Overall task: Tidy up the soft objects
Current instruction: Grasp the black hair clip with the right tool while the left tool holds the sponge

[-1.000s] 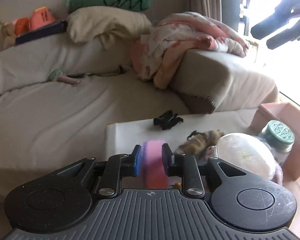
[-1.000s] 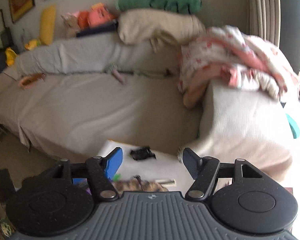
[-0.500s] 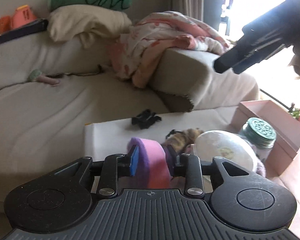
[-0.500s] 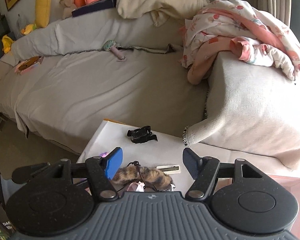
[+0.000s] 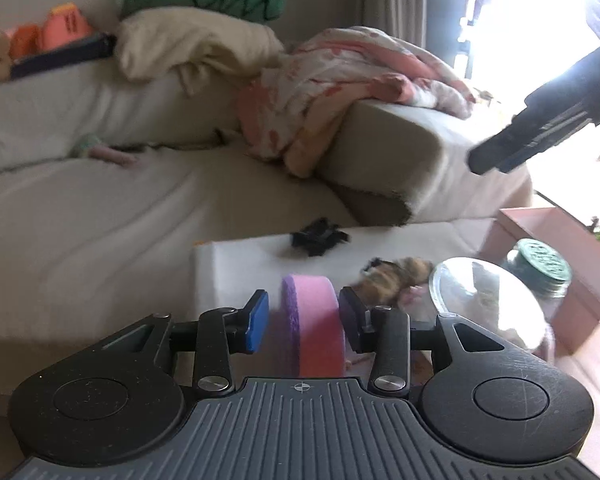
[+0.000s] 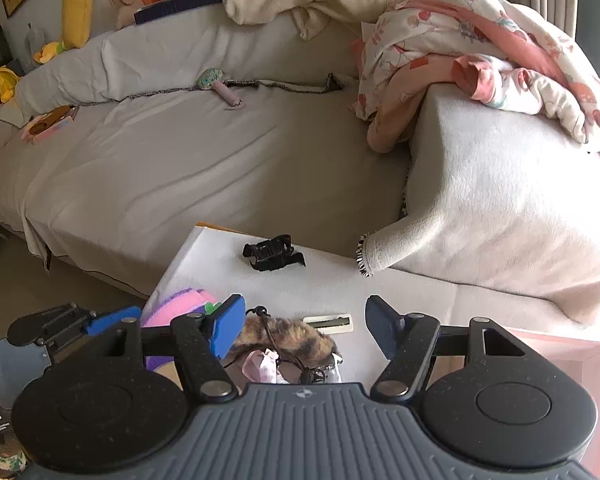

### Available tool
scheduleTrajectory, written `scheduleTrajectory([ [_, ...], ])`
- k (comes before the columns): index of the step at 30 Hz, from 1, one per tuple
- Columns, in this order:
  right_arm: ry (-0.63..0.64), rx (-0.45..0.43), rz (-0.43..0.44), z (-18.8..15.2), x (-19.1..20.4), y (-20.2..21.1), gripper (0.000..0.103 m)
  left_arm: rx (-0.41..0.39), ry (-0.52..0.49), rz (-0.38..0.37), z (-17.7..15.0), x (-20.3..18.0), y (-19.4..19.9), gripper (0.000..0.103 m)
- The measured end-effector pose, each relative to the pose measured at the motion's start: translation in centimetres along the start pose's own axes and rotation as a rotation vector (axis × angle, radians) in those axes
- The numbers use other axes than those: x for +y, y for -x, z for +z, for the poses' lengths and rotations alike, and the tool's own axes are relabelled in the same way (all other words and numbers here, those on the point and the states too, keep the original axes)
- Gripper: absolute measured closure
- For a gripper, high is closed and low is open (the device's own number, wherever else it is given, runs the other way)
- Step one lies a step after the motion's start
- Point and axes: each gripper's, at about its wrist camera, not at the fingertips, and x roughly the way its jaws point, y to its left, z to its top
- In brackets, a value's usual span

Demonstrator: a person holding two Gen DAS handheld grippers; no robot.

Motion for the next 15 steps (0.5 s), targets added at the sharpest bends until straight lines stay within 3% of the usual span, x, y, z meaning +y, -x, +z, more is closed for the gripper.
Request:
scheduleTrajectory([
  [9,-0.008,0.011,-0.003,-0.2,-0.2,-0.3,0.036,-0.005,-0.010,0.074,0.4,-0.1,0.1,0.053],
  [12,-0.013,0.022,0.003,-0.3,-0.2,-0.5,0.036,0.007,0.013,-0.017,0.1,-0.1,-0.3,0.053],
  [13,-0.012,0.024,0.004,-0.3,-0.2,-0.6,0.036,0.014,-0.008,-0.012,-0.1,-0.4,-0.4,0.053],
  [15,-0.006,0.024,0.004,-0.4,0.0,-0.5,0.036,0.051,-0.092,0.067,-0.7,-1.3,-1.0,0.057],
])
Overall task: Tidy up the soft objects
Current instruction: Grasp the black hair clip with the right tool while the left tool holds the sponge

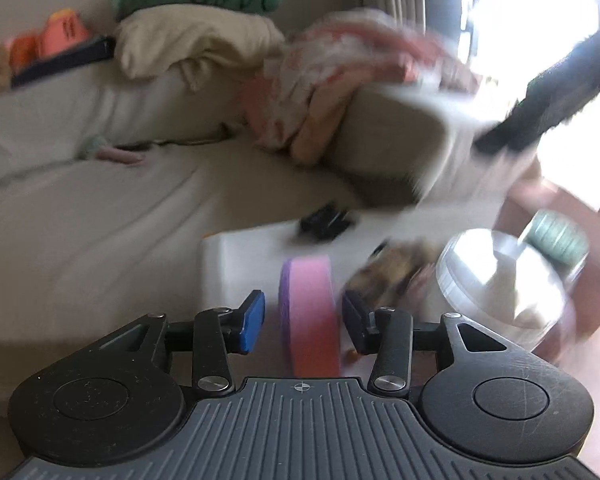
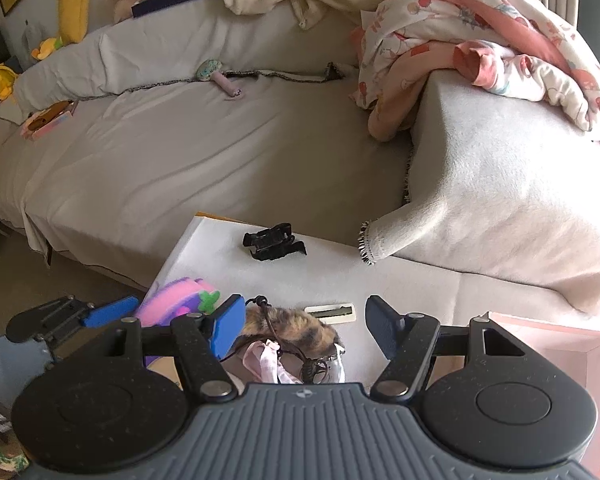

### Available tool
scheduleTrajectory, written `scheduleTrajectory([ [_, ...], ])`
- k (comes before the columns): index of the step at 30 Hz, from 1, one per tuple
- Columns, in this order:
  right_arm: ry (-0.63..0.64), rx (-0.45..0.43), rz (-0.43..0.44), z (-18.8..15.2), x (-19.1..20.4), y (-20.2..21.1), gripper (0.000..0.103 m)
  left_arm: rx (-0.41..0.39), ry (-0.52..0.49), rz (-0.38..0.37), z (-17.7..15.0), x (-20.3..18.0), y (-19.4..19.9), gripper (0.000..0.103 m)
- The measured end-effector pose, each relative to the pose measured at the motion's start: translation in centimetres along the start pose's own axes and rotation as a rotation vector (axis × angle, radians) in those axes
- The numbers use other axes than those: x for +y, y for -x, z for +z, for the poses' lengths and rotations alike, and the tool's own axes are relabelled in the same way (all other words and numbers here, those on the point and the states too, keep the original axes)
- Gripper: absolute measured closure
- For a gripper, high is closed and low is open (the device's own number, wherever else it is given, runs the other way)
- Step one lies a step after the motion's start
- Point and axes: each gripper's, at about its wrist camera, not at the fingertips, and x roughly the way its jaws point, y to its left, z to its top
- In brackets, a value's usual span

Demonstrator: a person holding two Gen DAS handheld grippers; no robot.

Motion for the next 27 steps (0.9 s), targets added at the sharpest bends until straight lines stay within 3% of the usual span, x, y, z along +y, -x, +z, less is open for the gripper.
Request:
scheduleTrajectory([
  [1,0.002,0.000,0.000,0.0,0.0,0.0,0.036,0.002,-0.012,0.009,-0.3,-0.2,-0.1,0.059],
  [5,0.010,-0.004,0.000,-0.1,0.0,0.3,0.036,-0.023,0.038,-0.093,-1.2,0.0,0.5,0.058],
  [8,0.007,0.000,-0.007,0.1,-0.1,0.0,0.036,-0.034,0.041,-0.066,-1.4,-0.2,0.2,0.058],
  [12,-0.016,0.013,0.008,0.8,0.5,-0.5,0.036,-0.065,0.134,-0.066,-1.6,0.7,-0.8,0.059],
  [14,-0.011,0.026,0.013,1.5,1.2,-1.2,0.036,-0.077,0.155,-0.087,-1.7,1.2,-0.9,0.069],
  [15,0.004,0.037,0.015,1.9,1.8,-1.7,0.036,-0.077,0.181,-0.094,-1.9,1.4,-0.8,0.068],
  [18,0.109,0.078,-0.004,3.7,4.0,-4.5,0.036,-0.110,0.254,-0.139,-2.4,2.5,0.3,0.069],
  [21,0.186,0.160,-0.004,5.6,5.4,-8.5,0.036,-0.147,0.264,-0.147,-2.8,2.9,1.9,0.069],
  [27,0.209,0.249,-0.045,7.8,6.5,-16.0,0.036,-0.178,0.281,-0.164,-3.5,3.5,4.0,0.069],
])
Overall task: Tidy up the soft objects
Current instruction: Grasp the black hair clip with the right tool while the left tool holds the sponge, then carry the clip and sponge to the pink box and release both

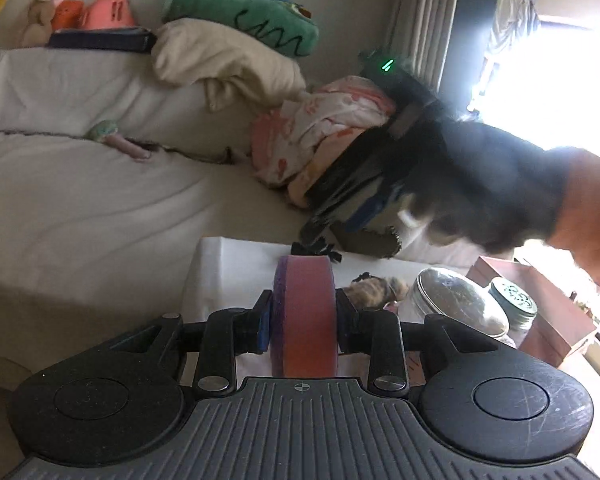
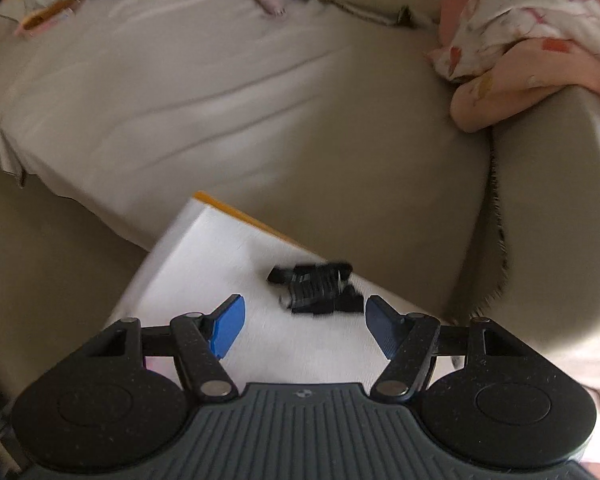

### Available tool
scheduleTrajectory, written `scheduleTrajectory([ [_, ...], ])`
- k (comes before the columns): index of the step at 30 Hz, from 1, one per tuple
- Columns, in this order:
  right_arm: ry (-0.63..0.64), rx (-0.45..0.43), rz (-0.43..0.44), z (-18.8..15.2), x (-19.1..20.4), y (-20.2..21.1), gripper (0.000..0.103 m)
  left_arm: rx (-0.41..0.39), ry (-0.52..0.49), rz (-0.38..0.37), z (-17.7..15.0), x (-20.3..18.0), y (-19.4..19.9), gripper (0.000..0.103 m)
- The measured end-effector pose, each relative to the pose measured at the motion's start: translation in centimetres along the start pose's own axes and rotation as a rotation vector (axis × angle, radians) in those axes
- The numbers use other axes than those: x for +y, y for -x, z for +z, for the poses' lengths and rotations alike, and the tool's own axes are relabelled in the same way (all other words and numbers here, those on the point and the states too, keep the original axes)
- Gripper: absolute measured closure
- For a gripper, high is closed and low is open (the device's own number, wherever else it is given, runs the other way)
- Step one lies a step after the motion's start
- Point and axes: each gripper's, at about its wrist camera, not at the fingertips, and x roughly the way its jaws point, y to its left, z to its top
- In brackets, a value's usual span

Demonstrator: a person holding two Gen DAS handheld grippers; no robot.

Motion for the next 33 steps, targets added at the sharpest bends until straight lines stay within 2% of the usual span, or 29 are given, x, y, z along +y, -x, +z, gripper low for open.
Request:
scheduleTrajectory([
  [3,-0.016,0.029,-0.020,0.8,-0.1,-2.4,0.036,0.001,0.029,-0.003,-0.1,0.6,0.7,0.069],
  [5,-0.043,0.049,-0.013,0.9,-0.4,-3.4,0.045,0.001,0.045,0.002,-0.1,1.0,1.1,0.069],
  [6,-0.051,0.048,-0.005,0.8,-0.6,-3.6,0.060,0.001,0.051,0.009,-0.1,1.2,1.3,0.069],
  [9,-0.061,0.022,0.018,0.2,-0.7,-2.4,0.060,-0.015,0.074,0.041,0.0,1.5,2.1,0.069],
  [11,-0.045,-0.025,0.030,-0.4,-0.4,0.1,0.061,-0.041,0.102,0.067,0.5,1.8,2.8,0.069],
  [14,-0.029,-0.139,0.090,-1.9,-0.4,6.3,0.061,-0.101,0.150,0.097,1.9,1.7,4.5,0.069],
  [18,0.013,-0.319,0.147,-5.9,-0.9,16.4,0.061,-0.201,0.149,0.058,4.9,-0.8,7.3,0.069],
  [22,0.036,-0.478,0.138,-11.6,-3.8,25.1,0.061,-0.280,0.074,-0.049,7.7,-6.5,8.4,0.069],
  [26,0.003,-0.582,0.061,-17.5,-8.9,30.2,0.060,-0.242,0.008,-0.216,9.4,-13.9,5.9,0.068],
  [29,-0.067,-0.603,-0.017,-21.9,-13.8,31.0,0.060,-0.131,0.006,-0.360,9.4,-19.5,1.5,0.068],
  [31,-0.119,-0.598,-0.076,-24.6,-17.1,30.3,0.060,-0.023,0.056,-0.473,8.8,-22.5,-2.5,0.068],
  [33,-0.171,-0.588,-0.141,-27.6,-19.8,29.1,0.060,0.120,0.118,-0.566,7.5,-25.3,-7.2,0.068],
])
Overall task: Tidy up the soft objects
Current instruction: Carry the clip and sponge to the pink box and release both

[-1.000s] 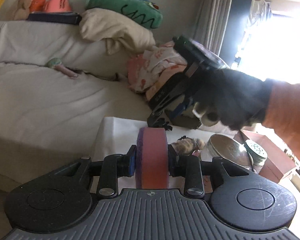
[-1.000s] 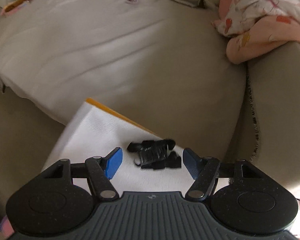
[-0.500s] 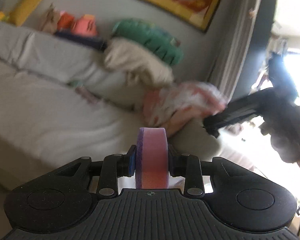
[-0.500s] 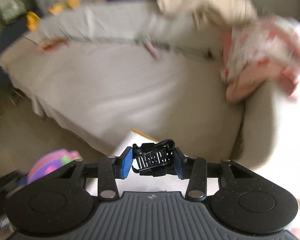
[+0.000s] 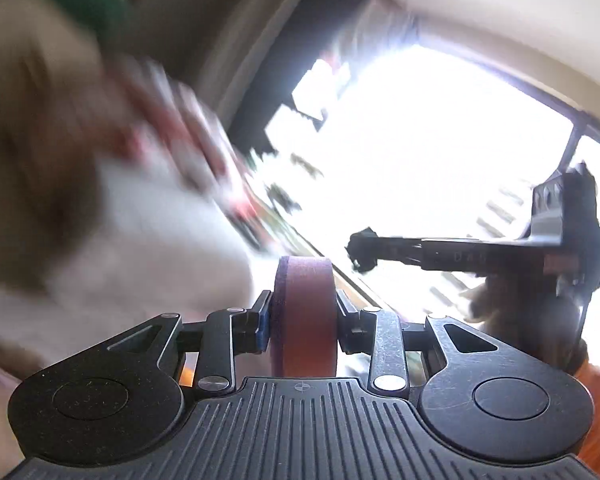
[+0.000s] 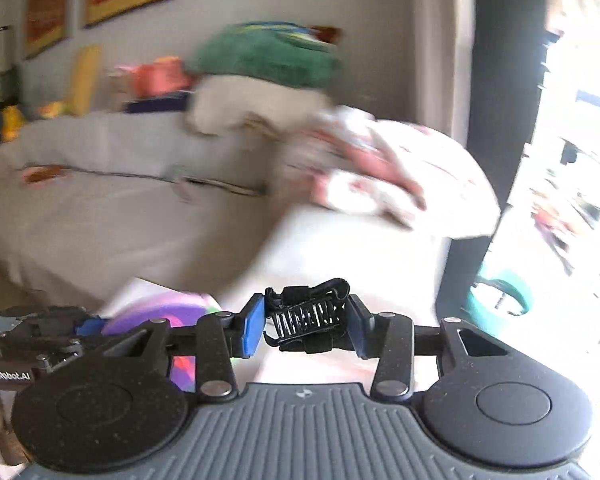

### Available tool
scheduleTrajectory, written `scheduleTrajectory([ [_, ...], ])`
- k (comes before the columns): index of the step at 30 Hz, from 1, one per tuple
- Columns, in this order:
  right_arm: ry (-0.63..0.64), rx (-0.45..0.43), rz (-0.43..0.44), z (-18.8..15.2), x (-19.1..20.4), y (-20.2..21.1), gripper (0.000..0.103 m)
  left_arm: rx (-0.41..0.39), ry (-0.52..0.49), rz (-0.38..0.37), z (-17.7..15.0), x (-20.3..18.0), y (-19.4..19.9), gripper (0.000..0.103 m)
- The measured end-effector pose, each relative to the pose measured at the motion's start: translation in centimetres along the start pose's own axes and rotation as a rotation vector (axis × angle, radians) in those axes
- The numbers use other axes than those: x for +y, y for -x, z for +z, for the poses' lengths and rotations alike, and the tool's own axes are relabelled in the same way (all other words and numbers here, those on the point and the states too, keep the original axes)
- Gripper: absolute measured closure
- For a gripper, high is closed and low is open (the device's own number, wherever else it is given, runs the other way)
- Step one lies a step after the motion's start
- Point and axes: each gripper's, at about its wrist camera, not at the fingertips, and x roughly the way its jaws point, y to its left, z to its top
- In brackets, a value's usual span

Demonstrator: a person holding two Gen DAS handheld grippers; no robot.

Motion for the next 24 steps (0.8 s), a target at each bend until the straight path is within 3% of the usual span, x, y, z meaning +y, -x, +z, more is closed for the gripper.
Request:
scheduleTrajectory([
  [2,-0.025,0.016,-0.062,-2.4,-2.7,-0.5,0.060,0.118,0.047,0.019,-1.4,0.9,-5.2,0.068],
  [4,-0.072,0.057,-0.071,-4.8,-5.0,-1.6,0.060,0.197,0.035,0.127,-3.0,1.8,-8.8,0.068],
  [8,-0.157,0.133,-0.018,-8.6,-7.0,-3.1,0.060,0.208,-0.015,0.204,-3.8,2.8,-10.2,0.068],
  [11,-0.174,0.182,0.032,-10.0,-6.4,-4.7,0.060,0.141,-0.047,0.228,-2.8,2.1,-7.5,0.068],
  [15,-0.194,0.253,0.099,-10.9,-4.2,-7.6,0.060,0.007,-0.096,0.272,-1.1,0.9,-1.1,0.068],
  [18,-0.204,0.272,0.083,-10.9,-2.9,-9.5,0.060,-0.052,-0.107,0.315,-0.8,0.8,4.5,0.068],
  [20,-0.223,0.237,0.081,-10.5,-3.1,-9.8,0.054,-0.078,-0.122,0.359,-2.3,1.0,7.2,0.068],
  [22,-0.279,0.202,0.074,-10.0,-3.6,-9.9,0.035,-0.104,-0.137,0.422,-2.8,1.8,9.6,0.068],
  [24,-0.308,0.176,0.068,-9.6,-3.7,-9.3,0.034,-0.131,-0.139,0.507,-3.5,3.0,11.8,0.068],
])
